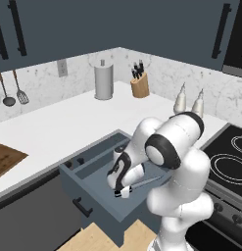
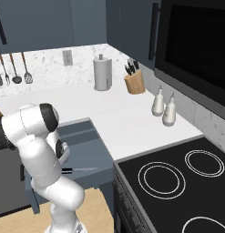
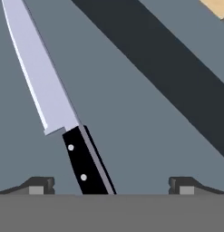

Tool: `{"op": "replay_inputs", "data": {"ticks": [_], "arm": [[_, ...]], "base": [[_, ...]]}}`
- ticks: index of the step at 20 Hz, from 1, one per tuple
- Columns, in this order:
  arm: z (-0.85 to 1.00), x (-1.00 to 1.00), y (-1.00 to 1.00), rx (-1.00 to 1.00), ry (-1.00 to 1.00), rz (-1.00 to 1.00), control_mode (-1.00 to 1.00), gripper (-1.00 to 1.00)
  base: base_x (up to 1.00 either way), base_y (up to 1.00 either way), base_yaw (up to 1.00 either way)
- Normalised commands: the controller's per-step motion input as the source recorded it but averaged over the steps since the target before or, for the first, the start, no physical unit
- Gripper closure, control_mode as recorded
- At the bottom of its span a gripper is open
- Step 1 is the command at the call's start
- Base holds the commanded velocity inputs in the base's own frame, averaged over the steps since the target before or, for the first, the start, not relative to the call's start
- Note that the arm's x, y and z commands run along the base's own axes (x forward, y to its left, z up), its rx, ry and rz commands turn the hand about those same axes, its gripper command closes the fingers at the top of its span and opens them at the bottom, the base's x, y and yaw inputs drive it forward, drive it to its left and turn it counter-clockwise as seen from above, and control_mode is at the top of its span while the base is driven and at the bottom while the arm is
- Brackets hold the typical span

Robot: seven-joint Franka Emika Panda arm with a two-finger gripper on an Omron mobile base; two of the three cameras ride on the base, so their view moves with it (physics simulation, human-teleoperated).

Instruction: Pick up the knife from the drawer and place it on the cutting board. Then place the meat from the plate to the cutting board.

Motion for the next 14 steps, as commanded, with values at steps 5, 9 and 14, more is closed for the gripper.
{"op": "replay_inputs", "data": {"ticks": [5,9,14], "arm": [[-0.27,0.12,0.24,-0.03,0.01,0.0,-1.0,-1.0],[-0.31,0.18,0.25,-0.02,0.0,0.0,-1.0,-1.0],[-0.26,0.27,0.28,0.0,0.0,0.0,-1.0,-1.0]], "base": [[0.0,0.0,0.0],[0.0,0.0,0.0],[0.0,0.0,0.0]]}}
